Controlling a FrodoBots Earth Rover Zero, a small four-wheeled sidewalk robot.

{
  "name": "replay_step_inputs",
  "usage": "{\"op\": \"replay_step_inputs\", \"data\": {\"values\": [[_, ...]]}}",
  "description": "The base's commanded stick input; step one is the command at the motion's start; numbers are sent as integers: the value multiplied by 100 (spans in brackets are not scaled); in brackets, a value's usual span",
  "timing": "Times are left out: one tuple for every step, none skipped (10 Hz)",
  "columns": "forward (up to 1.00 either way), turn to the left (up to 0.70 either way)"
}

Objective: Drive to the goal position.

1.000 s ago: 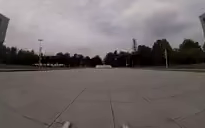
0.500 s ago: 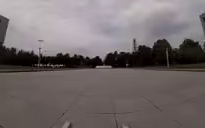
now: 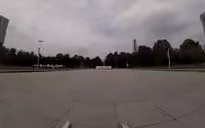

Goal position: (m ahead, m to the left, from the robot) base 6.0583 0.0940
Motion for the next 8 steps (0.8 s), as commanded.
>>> {"op": "replay_step_inputs", "data": {"values": [[70,0],[70,0],[70,0],[70,0],[70,0],[70,0],[70,0],[70,0]]}}
